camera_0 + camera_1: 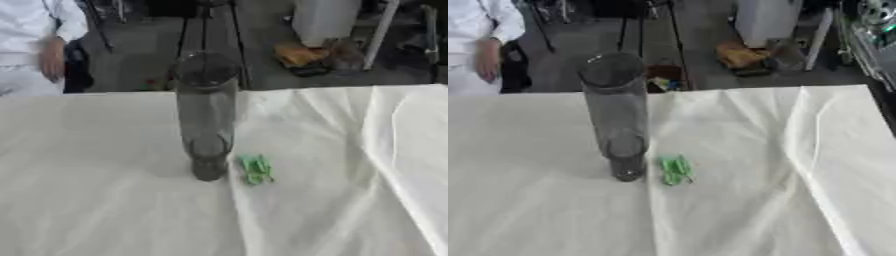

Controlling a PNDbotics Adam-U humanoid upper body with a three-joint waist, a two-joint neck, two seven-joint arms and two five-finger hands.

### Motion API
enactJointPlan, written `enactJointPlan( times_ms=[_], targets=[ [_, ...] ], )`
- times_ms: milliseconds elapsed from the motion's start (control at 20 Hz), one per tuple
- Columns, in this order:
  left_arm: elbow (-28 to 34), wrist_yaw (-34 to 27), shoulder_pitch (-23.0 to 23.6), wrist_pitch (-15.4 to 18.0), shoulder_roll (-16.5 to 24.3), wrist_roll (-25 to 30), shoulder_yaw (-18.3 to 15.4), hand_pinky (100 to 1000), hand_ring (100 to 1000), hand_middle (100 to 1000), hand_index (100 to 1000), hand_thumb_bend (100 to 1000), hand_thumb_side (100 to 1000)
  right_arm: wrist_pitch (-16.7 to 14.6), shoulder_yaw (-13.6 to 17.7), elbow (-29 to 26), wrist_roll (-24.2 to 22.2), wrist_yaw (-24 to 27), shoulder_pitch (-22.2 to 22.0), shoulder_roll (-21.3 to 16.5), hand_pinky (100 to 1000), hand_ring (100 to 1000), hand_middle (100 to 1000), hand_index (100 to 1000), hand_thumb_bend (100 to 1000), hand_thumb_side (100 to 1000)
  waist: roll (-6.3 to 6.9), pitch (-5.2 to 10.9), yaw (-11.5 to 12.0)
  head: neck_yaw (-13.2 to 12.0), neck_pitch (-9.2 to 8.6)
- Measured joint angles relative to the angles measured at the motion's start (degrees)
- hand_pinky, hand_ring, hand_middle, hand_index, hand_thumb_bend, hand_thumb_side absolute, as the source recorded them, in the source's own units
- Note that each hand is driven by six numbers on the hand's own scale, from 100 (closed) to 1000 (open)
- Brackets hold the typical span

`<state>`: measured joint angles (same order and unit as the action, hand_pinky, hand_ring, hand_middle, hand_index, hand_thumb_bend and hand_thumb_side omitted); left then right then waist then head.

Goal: Arrange flowers into the vase.

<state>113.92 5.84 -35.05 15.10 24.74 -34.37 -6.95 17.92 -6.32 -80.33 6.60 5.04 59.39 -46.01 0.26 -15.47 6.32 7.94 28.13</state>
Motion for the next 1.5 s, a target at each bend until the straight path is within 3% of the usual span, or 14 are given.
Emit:
enactJointPlan(
  times_ms=[250, 450, 900, 1500],
  targets=[
    [0.00, -0.15, -0.02, 0.02, 0.00, 0.03, 0.03, 874, 913, 864, 954, 100, 1000, 3.82, 0.48, -1.69, 3.61, 4.03, 2.46, 1.41, 100, 100, 100, 100, 186, 313, -0.41, -0.01, 0.44, 0.12, 0.00],
    [0.00, -0.21, -0.26, 0.03, 0.00, 0.07, 0.34, 874, 911, 864, 954, 100, 1000, 5.06, 0.83, -2.59, 6.48, 7.11, 4.30, 2.56, 100, 100, 100, 100, 185, 313, -0.71, -0.13, 0.87, 0.28, -0.02],
    [0.00, -0.30, -0.73, 0.09, 0.00, 0.28, 0.56, 875, 910, 864, 954, 100, 1000, 3.12, 1.44, -2.98, 12.20, 12.45, 8.26, 5.77, 100, 100, 100, 100, 186, 309, -1.38, -0.94, 2.09, 0.71, -0.48],
    [0.00, -0.77, -1.24, 0.11, 0.00, 0.63, 0.98, 875, 910, 864, 955, 100, 1000, 1.32, 1.73, -2.11, 17.18, 15.22, 12.64, 10.11, 100, 100, 100, 100, 185, 313, -2.26, -1.19, 3.63, 1.46, -1.06]
  ],
)
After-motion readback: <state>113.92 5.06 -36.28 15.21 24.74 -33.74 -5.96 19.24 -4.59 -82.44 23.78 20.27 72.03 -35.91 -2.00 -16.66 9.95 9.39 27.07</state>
